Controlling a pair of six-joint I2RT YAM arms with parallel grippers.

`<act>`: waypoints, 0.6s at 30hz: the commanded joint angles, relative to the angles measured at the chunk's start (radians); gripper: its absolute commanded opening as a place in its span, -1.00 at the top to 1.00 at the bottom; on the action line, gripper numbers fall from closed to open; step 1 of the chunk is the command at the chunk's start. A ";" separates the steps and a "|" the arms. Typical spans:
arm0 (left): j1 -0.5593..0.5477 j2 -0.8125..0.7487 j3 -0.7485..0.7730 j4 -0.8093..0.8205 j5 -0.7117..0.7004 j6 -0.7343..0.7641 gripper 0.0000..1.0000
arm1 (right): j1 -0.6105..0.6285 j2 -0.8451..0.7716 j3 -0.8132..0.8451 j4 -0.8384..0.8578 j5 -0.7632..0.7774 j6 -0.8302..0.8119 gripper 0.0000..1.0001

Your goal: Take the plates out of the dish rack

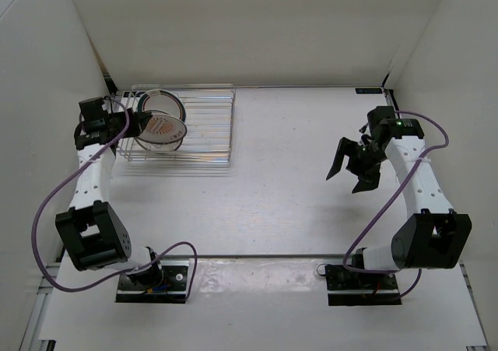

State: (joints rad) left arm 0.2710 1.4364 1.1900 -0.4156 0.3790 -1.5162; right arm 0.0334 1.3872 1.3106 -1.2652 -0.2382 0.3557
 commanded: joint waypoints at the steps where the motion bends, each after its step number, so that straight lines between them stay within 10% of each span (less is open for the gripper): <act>1: 0.002 -0.116 0.065 0.043 0.029 -0.114 1.00 | 0.005 -0.019 -0.008 -0.013 -0.007 -0.009 -0.81; 7: 0.008 -0.146 0.236 -0.058 0.014 -0.070 1.00 | 0.016 0.022 0.013 -0.013 -0.013 -0.011 -0.81; 18: -0.042 -0.224 0.474 -0.757 -0.112 0.401 1.00 | 0.028 0.160 0.101 -0.023 -0.049 0.002 -0.81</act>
State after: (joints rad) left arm 0.2356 1.2697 1.6707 -0.9123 0.3252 -1.2629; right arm 0.0593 1.5158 1.3602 -1.2751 -0.2527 0.3573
